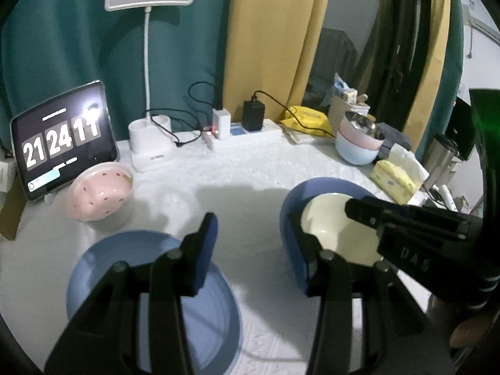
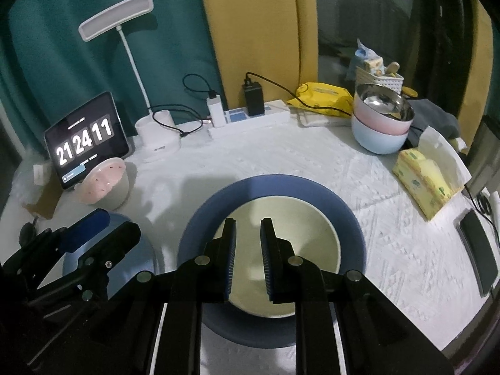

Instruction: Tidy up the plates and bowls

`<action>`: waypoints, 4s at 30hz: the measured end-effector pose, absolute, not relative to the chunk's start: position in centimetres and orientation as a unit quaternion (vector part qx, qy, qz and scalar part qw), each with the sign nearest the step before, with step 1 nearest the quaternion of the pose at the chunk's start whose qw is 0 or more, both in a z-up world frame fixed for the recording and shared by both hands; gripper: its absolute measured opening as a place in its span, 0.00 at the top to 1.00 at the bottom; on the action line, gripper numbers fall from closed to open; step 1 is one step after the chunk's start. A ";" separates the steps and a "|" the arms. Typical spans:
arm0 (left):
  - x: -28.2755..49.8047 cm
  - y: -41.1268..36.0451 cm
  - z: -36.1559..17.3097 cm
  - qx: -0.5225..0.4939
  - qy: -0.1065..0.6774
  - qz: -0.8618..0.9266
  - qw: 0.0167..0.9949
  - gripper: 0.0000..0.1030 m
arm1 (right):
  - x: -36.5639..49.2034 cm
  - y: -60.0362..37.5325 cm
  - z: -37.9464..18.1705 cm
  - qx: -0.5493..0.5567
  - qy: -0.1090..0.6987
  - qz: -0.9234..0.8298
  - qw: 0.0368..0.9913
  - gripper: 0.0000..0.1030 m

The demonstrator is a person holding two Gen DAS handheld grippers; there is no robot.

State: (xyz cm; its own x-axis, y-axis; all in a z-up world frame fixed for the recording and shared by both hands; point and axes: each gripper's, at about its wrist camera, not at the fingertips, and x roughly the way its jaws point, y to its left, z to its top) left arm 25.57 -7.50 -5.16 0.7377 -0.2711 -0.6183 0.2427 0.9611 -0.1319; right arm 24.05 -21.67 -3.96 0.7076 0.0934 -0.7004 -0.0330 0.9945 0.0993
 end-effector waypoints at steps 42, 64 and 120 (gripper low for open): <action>28.9 6.2 -5.4 -0.074 0.328 -0.063 0.940 0.37 | 29.5 -9.4 -4.5 -0.014 0.394 0.107 0.913 0.83; 32.8 12.5 -8.1 -0.094 0.349 0.004 0.932 0.37 | 34.5 -4.4 -6.6 -0.022 0.418 0.138 0.897 0.70; 37.4 13.3 -14.3 -0.085 0.431 -0.001 0.898 0.85 | 40.3 1.0 -12.8 -0.012 0.474 0.191 0.860 0.85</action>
